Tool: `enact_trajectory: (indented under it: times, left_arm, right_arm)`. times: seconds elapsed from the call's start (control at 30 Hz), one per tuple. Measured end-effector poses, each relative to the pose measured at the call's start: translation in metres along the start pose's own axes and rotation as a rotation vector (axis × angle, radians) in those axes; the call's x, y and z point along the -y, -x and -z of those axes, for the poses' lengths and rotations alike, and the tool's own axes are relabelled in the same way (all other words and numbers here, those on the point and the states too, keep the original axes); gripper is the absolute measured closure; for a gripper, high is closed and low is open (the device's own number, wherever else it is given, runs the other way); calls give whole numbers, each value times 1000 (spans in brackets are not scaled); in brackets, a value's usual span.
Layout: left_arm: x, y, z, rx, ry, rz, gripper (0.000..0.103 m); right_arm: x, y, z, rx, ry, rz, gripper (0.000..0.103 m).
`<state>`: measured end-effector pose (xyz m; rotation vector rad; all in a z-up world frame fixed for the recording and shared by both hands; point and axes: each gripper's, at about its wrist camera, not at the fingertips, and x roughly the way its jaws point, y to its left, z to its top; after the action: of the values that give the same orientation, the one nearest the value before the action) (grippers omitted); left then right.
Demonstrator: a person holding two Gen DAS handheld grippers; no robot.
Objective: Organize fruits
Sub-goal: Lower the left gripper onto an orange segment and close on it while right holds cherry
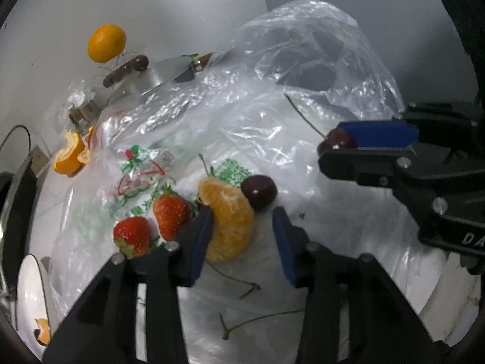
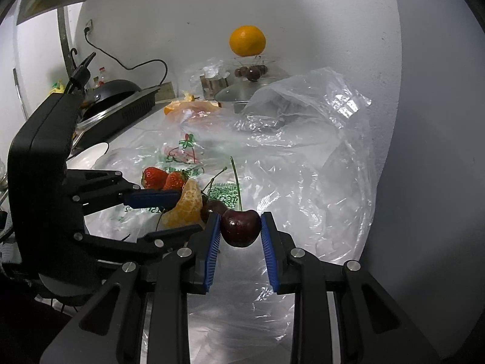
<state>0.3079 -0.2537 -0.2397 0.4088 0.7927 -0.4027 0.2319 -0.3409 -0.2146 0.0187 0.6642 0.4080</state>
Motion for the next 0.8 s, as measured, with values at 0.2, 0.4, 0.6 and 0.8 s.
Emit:
enact_trajectory:
  times: [0.2, 0.4, 0.6, 0.8]
  left_arm:
    - [6, -2, 2, -3, -18, -24, 54]
    - [-3, 1, 5, 6, 6, -22, 74]
    - [-8, 9, 7, 21, 27, 12, 76]
    - [-16, 27, 6, 56, 49, 32, 76]
  right_arm:
    - [0, 0, 1, 1, 1, -8, 74]
    - [1, 1, 2, 5, -4, -4, 74]
    - [-2, 1, 1, 7, 1, -4, 74]
    - [-11, 6, -4, 21, 22, -3, 74]
